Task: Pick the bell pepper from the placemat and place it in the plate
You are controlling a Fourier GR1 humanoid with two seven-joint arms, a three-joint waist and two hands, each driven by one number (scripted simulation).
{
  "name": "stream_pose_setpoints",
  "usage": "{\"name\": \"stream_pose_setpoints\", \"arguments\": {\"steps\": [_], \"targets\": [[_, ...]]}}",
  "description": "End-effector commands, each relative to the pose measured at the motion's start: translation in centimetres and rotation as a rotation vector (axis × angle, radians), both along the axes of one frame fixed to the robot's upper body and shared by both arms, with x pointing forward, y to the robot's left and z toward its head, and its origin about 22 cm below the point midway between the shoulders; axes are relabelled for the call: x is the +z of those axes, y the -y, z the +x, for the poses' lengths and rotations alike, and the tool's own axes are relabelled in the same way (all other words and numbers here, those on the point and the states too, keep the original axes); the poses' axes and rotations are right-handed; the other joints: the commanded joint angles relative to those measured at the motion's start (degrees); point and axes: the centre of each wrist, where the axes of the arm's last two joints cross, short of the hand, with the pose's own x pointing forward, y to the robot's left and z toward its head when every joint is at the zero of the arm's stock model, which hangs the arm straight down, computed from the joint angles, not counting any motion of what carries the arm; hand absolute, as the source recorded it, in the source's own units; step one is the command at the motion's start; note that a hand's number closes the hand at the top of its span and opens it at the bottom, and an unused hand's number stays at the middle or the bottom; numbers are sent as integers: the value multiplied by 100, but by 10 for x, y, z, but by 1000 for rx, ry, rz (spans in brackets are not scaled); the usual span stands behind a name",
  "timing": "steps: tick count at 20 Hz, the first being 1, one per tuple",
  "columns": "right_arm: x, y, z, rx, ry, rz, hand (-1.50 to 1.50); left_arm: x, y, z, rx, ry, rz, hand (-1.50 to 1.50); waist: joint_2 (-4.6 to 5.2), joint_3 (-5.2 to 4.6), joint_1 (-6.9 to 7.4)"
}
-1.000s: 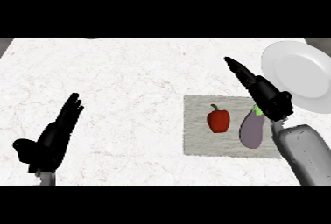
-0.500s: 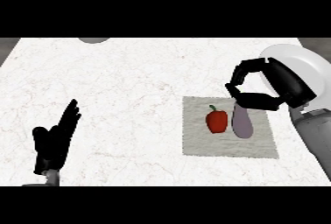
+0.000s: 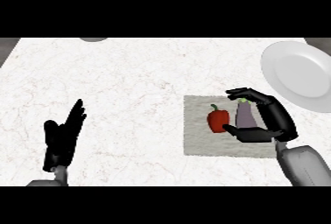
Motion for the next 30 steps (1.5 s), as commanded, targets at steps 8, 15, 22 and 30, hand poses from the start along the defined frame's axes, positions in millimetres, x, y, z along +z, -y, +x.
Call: {"name": "stream_pose_setpoints", "arguments": {"steps": [8, 15, 22, 30], "targets": [[54, 26, 25, 50, 83, -582, -150, -5, 20, 5, -16, -10, -10, 0, -38, -27, 97], [73, -13, 29, 143, -58, -859, -150, -10, 15, 1, -19, 3, 25, 0, -31, -27, 133], [81, -19, 29, 276, -233, -984, -150, 7, 0, 9, -13, -22, -14, 0, -35, -21, 82], [55, -38, 36, 270, -277, -1023, -150, -1, 13, -5, -24, -14, -2, 0, -32, -19, 88]]}}
